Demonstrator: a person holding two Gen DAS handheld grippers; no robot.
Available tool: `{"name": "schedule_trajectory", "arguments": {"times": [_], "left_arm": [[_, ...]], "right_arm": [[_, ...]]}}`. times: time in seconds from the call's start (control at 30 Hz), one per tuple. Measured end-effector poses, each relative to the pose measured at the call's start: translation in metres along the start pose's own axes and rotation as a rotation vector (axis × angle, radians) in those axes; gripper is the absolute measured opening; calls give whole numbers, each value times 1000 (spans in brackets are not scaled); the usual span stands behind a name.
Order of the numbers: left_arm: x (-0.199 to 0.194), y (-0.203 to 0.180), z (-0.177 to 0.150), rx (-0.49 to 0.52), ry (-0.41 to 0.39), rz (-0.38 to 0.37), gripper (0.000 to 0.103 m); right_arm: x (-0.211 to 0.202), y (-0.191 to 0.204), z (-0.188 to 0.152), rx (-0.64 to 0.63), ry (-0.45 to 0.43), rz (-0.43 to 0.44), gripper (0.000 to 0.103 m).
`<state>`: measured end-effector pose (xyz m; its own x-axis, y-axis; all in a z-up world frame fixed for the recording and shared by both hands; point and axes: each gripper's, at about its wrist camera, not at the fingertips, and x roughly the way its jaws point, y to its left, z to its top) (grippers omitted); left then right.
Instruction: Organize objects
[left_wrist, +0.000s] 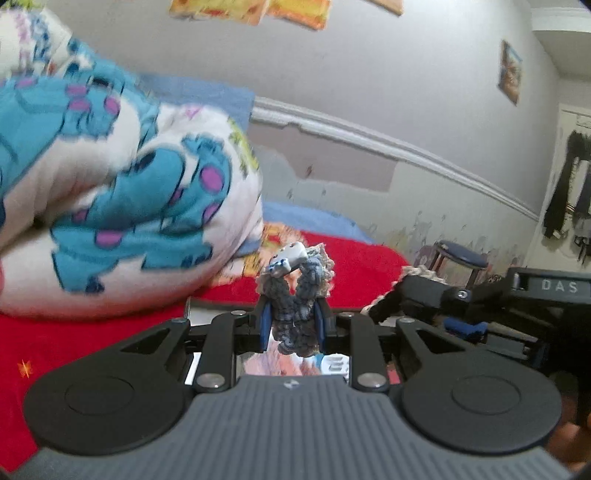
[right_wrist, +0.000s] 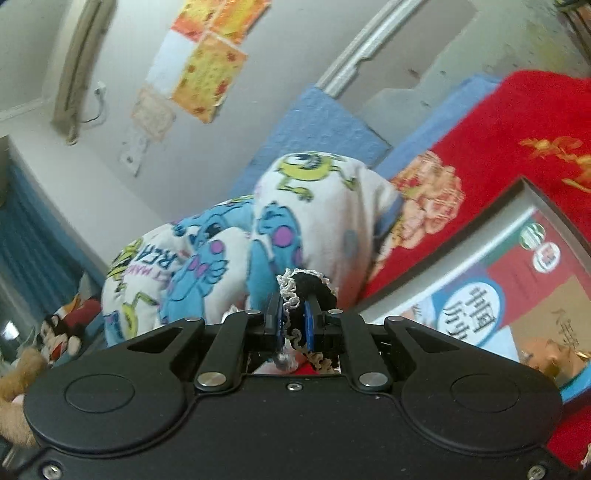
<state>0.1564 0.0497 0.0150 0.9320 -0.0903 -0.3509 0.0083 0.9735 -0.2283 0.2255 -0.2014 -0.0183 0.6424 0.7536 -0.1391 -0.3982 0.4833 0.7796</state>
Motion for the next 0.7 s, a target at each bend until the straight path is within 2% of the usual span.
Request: {"name": "schedule_trajectory", "arguments": {"times": [0.27, 0.7], "left_arm": [[15, 3, -21, 6, 71, 18, 28], [18, 6, -26, 1, 87, 27, 29]], "right_arm": [[11, -28, -13, 86, 9, -53, 12], [20, -30, -22, 79, 47, -115, 12]]}}
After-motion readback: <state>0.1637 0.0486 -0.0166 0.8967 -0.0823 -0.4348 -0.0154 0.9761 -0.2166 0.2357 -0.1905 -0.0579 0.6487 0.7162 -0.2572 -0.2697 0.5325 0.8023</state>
